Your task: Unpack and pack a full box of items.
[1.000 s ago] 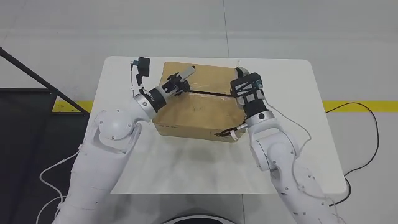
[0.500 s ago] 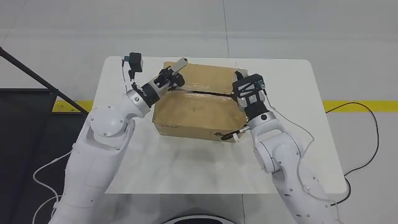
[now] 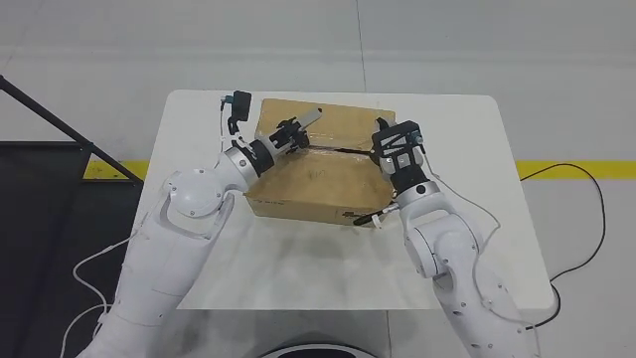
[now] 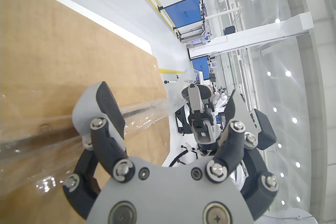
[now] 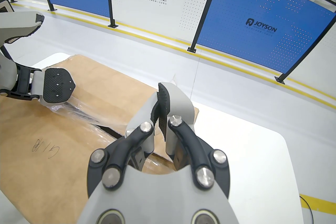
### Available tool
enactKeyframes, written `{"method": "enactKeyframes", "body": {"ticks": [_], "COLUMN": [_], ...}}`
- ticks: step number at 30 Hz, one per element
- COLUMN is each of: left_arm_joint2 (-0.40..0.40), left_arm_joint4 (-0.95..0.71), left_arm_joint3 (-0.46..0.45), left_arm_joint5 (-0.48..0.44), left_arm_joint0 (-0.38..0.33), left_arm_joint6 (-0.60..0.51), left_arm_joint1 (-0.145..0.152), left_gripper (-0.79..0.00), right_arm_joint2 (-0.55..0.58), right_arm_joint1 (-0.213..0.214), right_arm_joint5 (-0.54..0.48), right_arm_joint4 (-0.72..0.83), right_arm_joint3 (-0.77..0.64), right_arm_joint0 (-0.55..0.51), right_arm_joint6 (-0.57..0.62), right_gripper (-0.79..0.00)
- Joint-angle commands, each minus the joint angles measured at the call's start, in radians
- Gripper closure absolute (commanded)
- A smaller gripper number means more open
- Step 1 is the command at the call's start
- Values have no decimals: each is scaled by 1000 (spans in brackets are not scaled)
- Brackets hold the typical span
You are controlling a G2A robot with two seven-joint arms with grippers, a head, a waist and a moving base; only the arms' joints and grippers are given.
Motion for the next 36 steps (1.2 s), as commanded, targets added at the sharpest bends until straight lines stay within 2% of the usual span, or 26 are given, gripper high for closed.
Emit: {"method": "enactKeyframes", "body": {"ticks": [1,20,21,24,27,31,36], "left_arm_joint2": [6,79,80,82,82,83,89], "left_arm_joint4": [5,28,28,30,28,25,27], "left_arm_joint3": [-4,40,41,47,50,49,43], "left_arm_joint5": [2,9,8,7,8,8,9], "left_arm_joint0": [-1,-42,-43,-44,-44,-43,-41], "left_arm_joint6": [2,9,9,11,11,12,13], "left_arm_joint1": [0,-12,-12,-13,-14,-14,-15], "left_gripper": [-785,-785,-785,-785,-785,-785,-785], "right_arm_joint2": [0,19,21,25,33,52,82], "right_arm_joint1": [-2,-15,-15,-17,-18,-19,-18], "right_arm_joint5": [3,-14,-16,-18,-21,-23,-29], "right_arm_joint4": [-2,32,34,40,51,66,86], "right_arm_joint3": [4,11,10,10,7,-6,-35], "right_arm_joint0": [1,-27,-28,-31,-34,-43,-63], "right_arm_joint6": [0,32,34,44,51,58,54], "right_gripper": [0,-9,-28,-219,-320,-376,-391]}}
